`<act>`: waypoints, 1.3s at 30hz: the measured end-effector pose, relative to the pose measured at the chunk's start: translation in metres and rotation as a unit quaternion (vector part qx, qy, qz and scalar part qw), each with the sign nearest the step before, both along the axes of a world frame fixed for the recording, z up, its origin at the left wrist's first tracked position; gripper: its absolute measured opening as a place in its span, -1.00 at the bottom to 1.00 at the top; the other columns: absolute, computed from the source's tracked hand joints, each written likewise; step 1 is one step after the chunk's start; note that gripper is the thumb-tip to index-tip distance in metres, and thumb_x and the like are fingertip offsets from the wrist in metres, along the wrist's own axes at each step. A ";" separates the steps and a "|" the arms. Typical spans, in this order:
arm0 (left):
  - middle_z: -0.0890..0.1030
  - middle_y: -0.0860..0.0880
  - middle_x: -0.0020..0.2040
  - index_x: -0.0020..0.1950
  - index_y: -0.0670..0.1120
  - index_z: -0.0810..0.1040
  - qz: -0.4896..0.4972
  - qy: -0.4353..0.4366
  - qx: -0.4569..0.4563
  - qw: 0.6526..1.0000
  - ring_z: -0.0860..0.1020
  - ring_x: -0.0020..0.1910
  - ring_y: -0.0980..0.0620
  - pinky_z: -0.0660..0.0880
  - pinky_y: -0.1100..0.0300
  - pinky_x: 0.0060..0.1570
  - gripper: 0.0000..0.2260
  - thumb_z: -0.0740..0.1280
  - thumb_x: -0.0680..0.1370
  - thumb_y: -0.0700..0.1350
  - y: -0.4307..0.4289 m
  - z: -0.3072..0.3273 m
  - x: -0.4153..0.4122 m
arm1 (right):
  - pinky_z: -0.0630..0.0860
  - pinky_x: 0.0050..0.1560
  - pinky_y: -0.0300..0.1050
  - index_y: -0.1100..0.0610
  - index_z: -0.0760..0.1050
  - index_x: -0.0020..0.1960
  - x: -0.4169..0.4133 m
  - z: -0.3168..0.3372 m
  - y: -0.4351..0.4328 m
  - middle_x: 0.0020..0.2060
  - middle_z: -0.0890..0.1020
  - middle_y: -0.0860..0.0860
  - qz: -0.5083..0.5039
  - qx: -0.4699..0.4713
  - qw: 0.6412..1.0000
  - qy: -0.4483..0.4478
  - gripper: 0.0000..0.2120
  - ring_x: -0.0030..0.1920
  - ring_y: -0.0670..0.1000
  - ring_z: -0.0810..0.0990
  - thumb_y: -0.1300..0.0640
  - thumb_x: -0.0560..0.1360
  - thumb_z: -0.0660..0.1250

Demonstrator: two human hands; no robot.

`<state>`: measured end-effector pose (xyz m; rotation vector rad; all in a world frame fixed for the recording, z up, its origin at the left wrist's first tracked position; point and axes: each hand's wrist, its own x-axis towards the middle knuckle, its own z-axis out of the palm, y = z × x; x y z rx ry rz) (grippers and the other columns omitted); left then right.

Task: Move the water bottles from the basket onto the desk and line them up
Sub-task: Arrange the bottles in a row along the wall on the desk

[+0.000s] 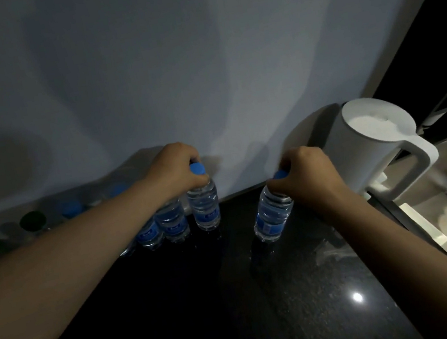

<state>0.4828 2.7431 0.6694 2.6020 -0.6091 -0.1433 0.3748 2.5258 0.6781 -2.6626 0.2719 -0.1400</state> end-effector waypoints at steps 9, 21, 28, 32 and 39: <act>0.60 -0.10 -0.19 -0.17 -0.18 0.60 0.001 0.007 0.011 1.000 0.56 -0.20 -0.06 0.54 0.04 -0.19 -0.83 0.50 0.36 -0.11 -0.001 -0.009 0.008 | 0.59 -0.15 -0.17 0.18 0.56 -0.03 0.011 -0.004 0.003 -0.17 0.58 0.03 -0.001 0.004 1.000 -0.001 -0.73 -0.17 -0.02 0.59 0.04 0.39 0.48; 0.60 -0.05 -0.23 -0.16 -0.13 0.62 0.001 0.018 0.018 1.000 0.55 -0.24 -0.01 0.46 0.15 -0.29 -0.84 0.49 0.36 -0.08 0.003 -0.021 0.012 | 0.55 -0.21 -0.14 0.24 0.56 -0.08 0.045 -0.007 0.010 -0.24 0.59 0.06 0.023 -0.017 1.000 0.003 -0.75 -0.26 0.00 0.57 0.06 0.41 0.47; 0.58 -0.08 -0.17 -0.13 -0.15 0.62 0.001 0.017 0.003 1.000 0.53 -0.23 -0.01 0.52 0.11 -0.22 -0.82 0.50 0.36 -0.09 0.006 -0.024 0.010 | 0.62 -0.07 0.03 0.26 0.58 -0.05 0.078 -0.006 0.025 -0.17 0.64 0.14 0.030 -0.037 0.999 0.019 -0.73 -0.18 0.08 0.62 0.05 0.43 0.43; 0.52 -0.08 -0.14 -0.12 -0.15 0.61 0.003 0.004 0.001 1.000 0.52 -0.17 -0.05 0.51 0.07 -0.14 -0.82 0.49 0.37 -0.09 0.005 -0.025 0.009 | 0.62 -0.06 0.08 0.26 0.57 -0.06 0.097 -0.008 0.035 -0.16 0.63 0.16 0.016 -0.038 0.999 0.029 -0.70 -0.15 0.12 0.62 0.02 0.40 0.45; 0.48 -0.10 -0.14 -0.13 -0.15 0.60 0.010 -0.018 -0.008 1.000 0.49 -0.16 -0.07 0.44 0.11 -0.17 -0.81 0.49 0.37 -0.08 0.008 -0.031 0.009 | 0.63 -0.10 0.04 0.25 0.58 -0.08 0.114 -0.014 0.045 -0.18 0.64 0.15 0.002 -0.035 0.999 0.030 -0.69 -0.16 0.11 0.62 0.00 0.37 0.46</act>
